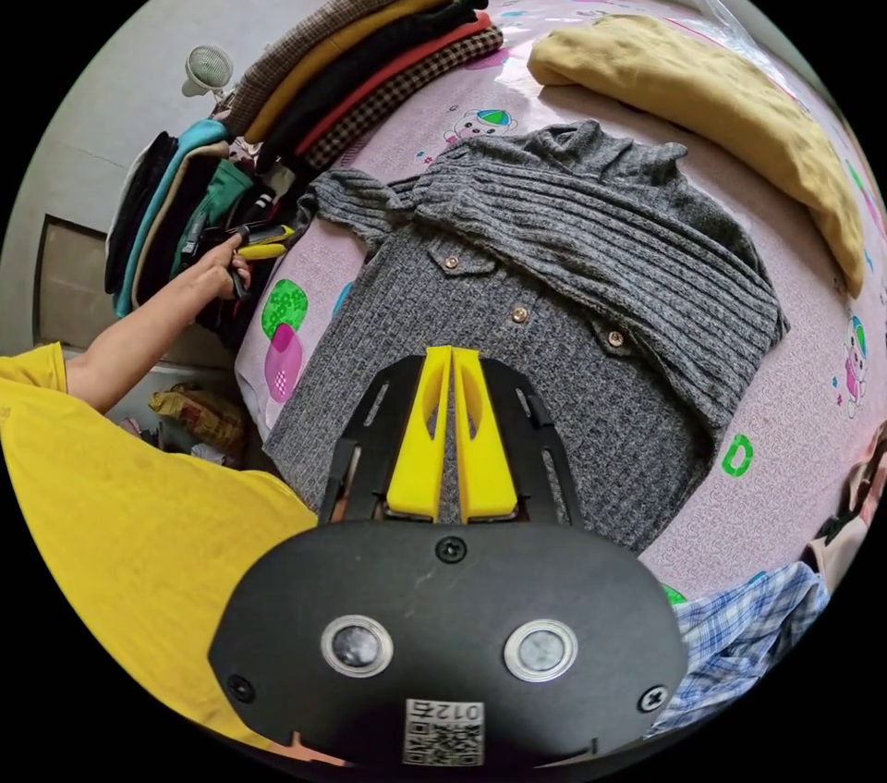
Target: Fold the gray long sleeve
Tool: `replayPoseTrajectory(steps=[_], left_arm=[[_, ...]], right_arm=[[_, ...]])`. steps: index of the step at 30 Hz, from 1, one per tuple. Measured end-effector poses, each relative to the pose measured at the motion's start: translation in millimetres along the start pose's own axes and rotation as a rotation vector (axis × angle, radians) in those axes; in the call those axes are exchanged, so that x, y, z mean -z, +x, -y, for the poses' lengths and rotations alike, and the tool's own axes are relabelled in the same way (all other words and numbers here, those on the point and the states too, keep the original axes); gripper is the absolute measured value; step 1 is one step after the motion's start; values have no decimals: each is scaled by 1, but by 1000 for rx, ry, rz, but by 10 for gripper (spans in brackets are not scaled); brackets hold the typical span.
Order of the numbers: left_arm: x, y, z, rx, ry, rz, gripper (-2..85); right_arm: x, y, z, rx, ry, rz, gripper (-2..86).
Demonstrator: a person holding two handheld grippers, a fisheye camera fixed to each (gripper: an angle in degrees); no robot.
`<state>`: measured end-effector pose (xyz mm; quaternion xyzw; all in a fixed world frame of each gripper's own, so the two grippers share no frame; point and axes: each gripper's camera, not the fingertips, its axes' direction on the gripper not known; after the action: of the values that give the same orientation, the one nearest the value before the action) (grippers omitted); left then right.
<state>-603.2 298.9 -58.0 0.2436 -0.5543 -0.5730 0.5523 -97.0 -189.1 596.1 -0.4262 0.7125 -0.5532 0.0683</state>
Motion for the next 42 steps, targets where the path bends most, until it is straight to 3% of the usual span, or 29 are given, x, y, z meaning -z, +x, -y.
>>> replayPoseTrajectory(steps=[2, 4, 9, 17, 24, 29, 33, 38, 42], left_arm=[[3, 4, -2, -63, -3, 86, 31], [4, 4, -3, -127, -26, 34, 20], [47, -5, 1, -175, 12, -253, 10], [166, 73, 13, -637, 39, -457, 7], [194, 157, -15, -899, -65, -561, 6], [166, 231, -63, -1017, -185, -659, 6], [126, 290, -115, -1120, -245, -626, 5], [-1, 367, -213, -1286, -477, -524, 9], [-75, 375, -247, -1268, -660, -445, 16]], right_arm=[[6, -3, -5, -5, 12, 1, 9], [11, -3, -10, -17, 22, 7, 9], [26, -2, -28, -31, 45, 30, 10], [51, 16, -68, -62, 72, 76, 12], [71, 38, -105, -118, 106, 106, 10], [86, 67, -140, -206, 139, 135, 9], [93, 85, -159, -252, 151, 149, 8], [97, 111, -176, -303, 135, 172, 7], [99, 128, -177, -327, 122, 185, 8]])
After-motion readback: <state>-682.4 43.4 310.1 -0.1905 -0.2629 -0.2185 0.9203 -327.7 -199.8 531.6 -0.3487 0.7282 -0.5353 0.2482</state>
